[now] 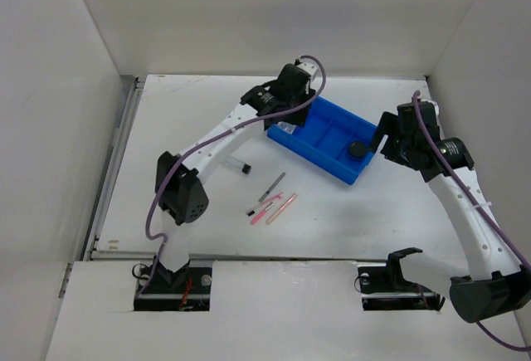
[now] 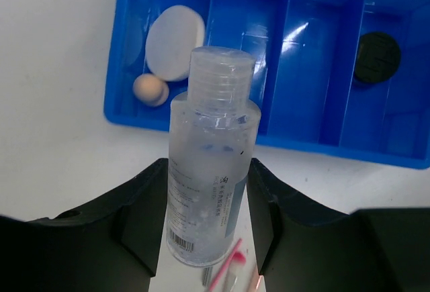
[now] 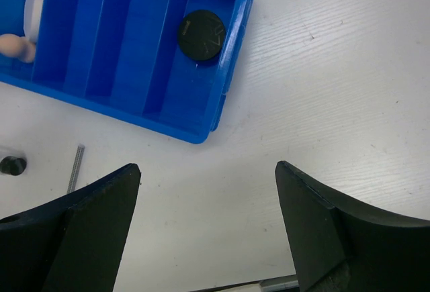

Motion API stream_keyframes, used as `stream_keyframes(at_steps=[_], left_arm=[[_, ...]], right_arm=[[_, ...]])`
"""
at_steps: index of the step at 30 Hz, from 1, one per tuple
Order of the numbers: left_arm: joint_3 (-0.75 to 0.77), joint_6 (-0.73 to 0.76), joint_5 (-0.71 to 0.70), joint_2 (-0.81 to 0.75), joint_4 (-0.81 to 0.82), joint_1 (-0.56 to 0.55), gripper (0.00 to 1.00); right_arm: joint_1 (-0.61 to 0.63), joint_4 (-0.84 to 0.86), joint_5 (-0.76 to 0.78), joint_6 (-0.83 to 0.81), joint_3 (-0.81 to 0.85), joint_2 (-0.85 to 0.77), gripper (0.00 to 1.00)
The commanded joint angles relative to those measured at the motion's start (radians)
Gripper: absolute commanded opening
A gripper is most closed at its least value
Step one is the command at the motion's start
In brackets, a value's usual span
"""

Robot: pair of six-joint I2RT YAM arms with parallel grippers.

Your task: Organize the makeup

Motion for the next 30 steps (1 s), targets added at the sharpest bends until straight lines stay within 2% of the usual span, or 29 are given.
stream_keyframes(at_steps=[1,13,19,26,27,29,30], left_arm=[[0.087,0.079,0.049,0.099,0.064,0.001,0.00],[0.443,0.119,0.160,0.397,0.134,0.001,0.00],[0.464,0.083,0.162,0.451,0.200,0.021,0.00],[0.500,0.054,0.175,0.512,0.200,0.043,0.02],[0.500,0.053,0.175,0.512,0.200,0.043,0.09],[0.500,0.053,0.175,0.521,0.200,0.043,0.33],[0.500,0.053,0.175,0.521,0.200,0.043,0.68]], right_arm=[[-0.003,0.003,0.022,0.013,0.052,-0.015,0.88],[-0.003,-0.006,0.015,0.042,0.022,-0.015,0.88],[-0.003,-0.015,0.035,0.042,0.013,-0.024,0.88],[-0.003,-0.015,0.035,0.042,0.003,-0.024,0.88],[-0.003,-0.015,0.035,0.042,0.003,-0.024,0.88],[-0.003,-0.015,0.035,0.042,0.013,-0.015,0.88],[-0.003,-0.015,0.035,0.042,0.013,-0.015,0.88]])
